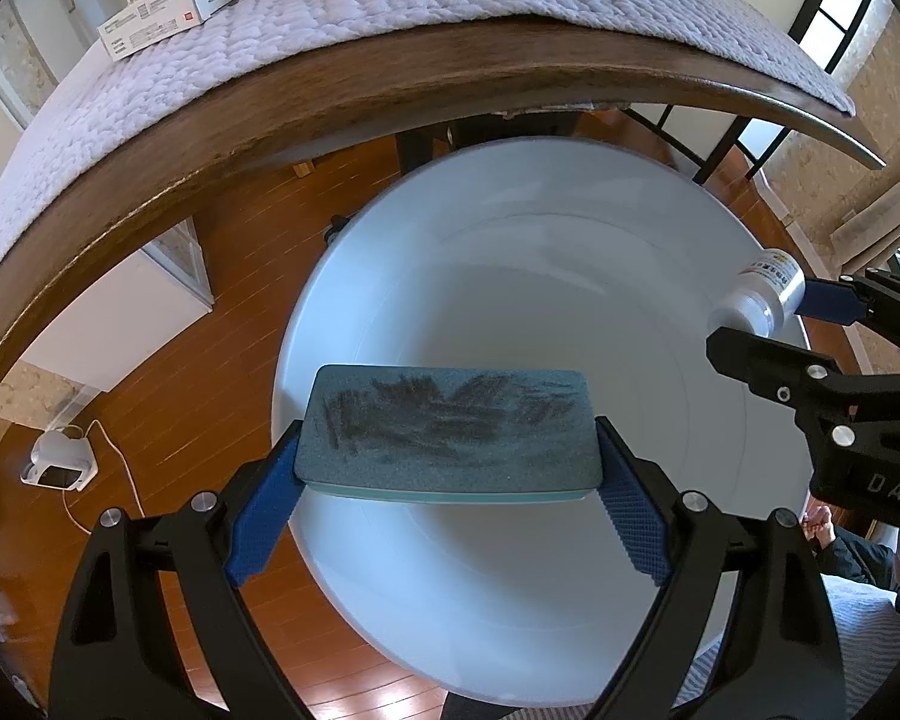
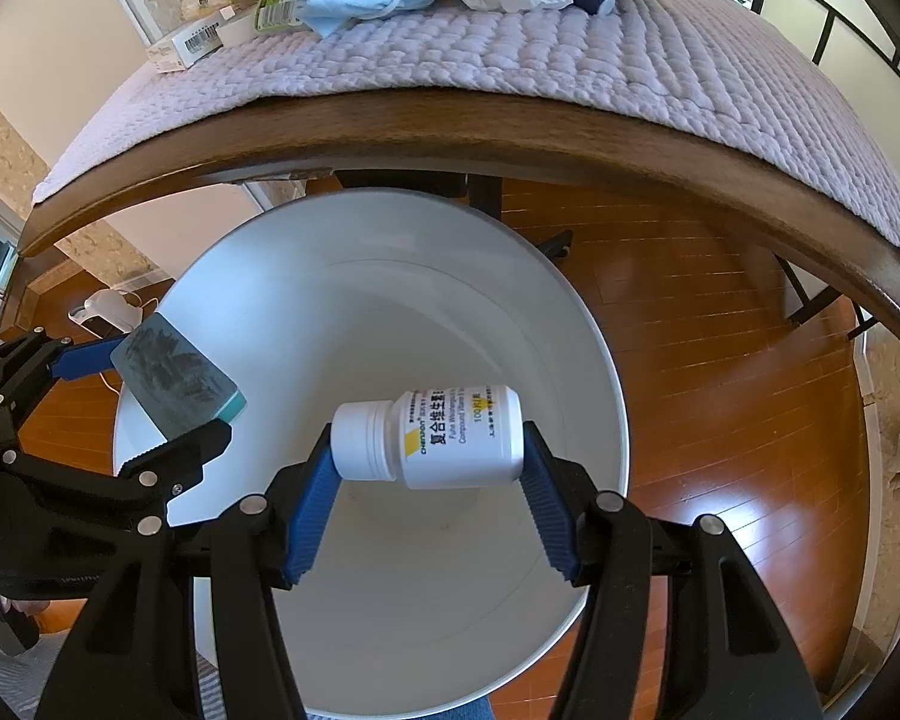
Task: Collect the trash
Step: 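Carry the pad and pill bottle in both grippers over the white bin, then open both grippers to drop the pad and pill bottle into the bin, then grasp the blue duck-print box with the right gripper while the left grasps the yellow package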
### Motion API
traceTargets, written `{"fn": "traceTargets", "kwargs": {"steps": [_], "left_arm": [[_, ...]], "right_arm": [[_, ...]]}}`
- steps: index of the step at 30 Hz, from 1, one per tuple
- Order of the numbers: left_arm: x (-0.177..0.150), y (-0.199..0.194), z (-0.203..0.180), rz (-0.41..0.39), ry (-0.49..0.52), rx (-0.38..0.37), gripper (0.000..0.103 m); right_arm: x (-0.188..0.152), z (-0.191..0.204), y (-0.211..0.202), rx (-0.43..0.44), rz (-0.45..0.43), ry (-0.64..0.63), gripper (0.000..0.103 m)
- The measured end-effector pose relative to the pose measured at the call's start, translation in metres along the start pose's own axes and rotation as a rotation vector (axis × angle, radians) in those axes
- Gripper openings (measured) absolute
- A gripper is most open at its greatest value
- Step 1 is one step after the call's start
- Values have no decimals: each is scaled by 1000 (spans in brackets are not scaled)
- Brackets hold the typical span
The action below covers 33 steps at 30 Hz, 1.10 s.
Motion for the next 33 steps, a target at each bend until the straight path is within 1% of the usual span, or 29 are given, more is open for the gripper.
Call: {"fn": "traceTargets", "kwargs": {"steps": [1,2,3,4,5,7,14,18,20,22,25,26,27,28,30,33], "left_arm": [[1,-2,-2,-13,1,-19,92],[2,-3,-2,-19,4,-23,92],[3,-4,-3,-23,8,-13,92],[4,-4,-2,-31,15,2,94],[4,-5,-3,-38,16,0,94],[5,-6,-3,-40,5,-27,95],[3,-6,4,-35,-29,-57,95],[3,-19,8,-58,-34,-65,95],[6,-33,14,-88,-46,-73,95],[13,-51,17,-136,-57,-80,95],[28,-82,26,-228,-67,-45,96],[34,-92,30,-261,-74,-30,99],[39,-101,35,-289,-82,-13,102],[47,-111,41,-327,-96,16,102],[62,-124,51,-374,-110,45,102],[88,-132,69,-405,-115,62,102]], "right_arm": [[0,-1,-1,4,-2,-2,60],[1,-1,-3,-5,-11,-4,64],[2,-2,-5,-13,-20,-3,73],[3,-3,-8,-16,-30,-1,79],[4,-4,-10,-15,-36,3,80],[5,-5,-11,-12,-36,10,80],[9,-13,-20,-5,-45,35,80],[13,-24,-41,17,-87,80,81],[18,-30,-55,31,-119,108,82],[26,-38,-77,26,-179,135,88],[42,-52,-103,-2,-258,169,90],[49,-59,-111,-10,-283,188,92],[58,-66,-117,-9,-305,205,95],[64,-70,-121,-7,-323,214,97],[78,-76,-128,-25,-358,196,97],[104,-82,-128,-84,-398,139,98]]}}
Point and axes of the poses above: each gripper's, at about its wrist camera, not at the fingertips, and y roughly the way its jaws point, z to its left, x to its top, the point moved 6 cm from there along y, roughly the way its jaws point, and after that the axes turned 6 degrees about -x, right-handed, at the moved point
